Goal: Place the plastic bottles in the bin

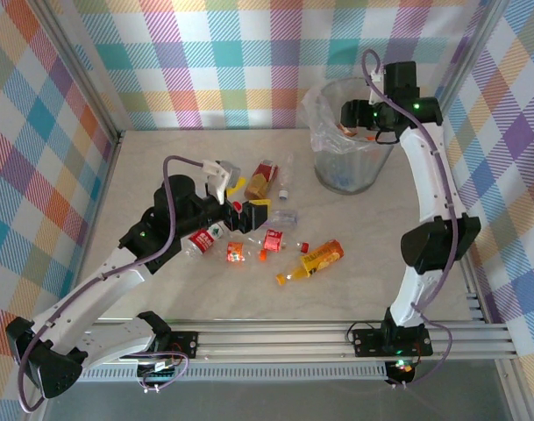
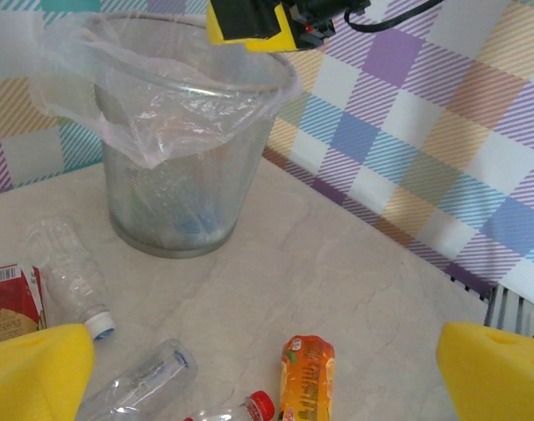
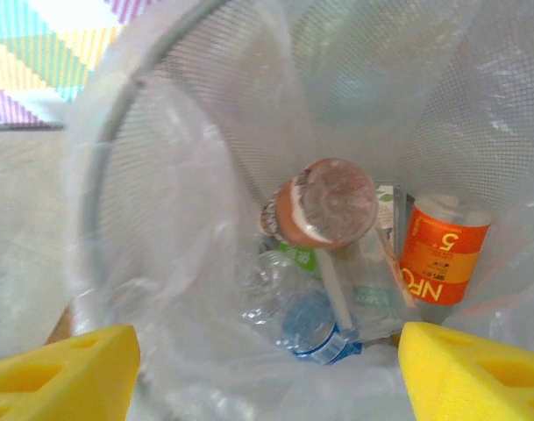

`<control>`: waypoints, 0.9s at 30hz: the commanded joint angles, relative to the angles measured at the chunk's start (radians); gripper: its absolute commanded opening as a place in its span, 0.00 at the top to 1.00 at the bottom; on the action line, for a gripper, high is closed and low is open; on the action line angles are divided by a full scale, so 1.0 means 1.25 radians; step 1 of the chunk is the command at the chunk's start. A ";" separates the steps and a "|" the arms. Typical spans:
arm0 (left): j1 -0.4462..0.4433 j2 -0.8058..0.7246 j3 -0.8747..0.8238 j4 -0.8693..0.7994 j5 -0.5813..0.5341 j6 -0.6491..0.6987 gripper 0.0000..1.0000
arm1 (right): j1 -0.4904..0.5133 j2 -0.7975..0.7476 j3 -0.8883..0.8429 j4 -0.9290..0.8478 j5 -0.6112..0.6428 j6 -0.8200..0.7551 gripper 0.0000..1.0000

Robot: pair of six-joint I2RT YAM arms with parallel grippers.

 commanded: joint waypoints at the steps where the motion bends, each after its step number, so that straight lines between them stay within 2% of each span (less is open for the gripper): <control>1: -0.010 0.002 0.037 -0.027 0.037 0.039 0.00 | 0.035 -0.071 -0.061 0.040 -0.010 -0.011 0.22; 4: -0.011 0.002 0.036 -0.027 0.040 0.042 0.00 | 0.075 -0.131 -0.139 0.067 -0.001 -0.012 0.22; 8: -0.011 0.000 0.039 -0.033 0.048 0.049 0.00 | 0.151 -0.205 -0.236 0.092 0.060 0.015 0.22; 16: -0.011 -0.018 0.037 -0.056 0.064 0.101 0.00 | 0.267 -0.306 -0.461 0.196 0.150 0.175 0.25; 22: -0.011 -0.024 0.038 -0.064 0.013 0.101 0.00 | 0.285 -0.316 -0.608 0.326 0.164 0.300 0.26; 25: -0.010 -0.023 0.038 -0.064 -0.008 0.094 0.00 | 0.290 -0.284 -0.661 0.420 0.129 0.318 0.23; 27: -0.011 -0.022 0.037 -0.064 -0.013 0.094 0.00 | 0.302 -0.248 -0.674 0.466 0.143 0.325 0.23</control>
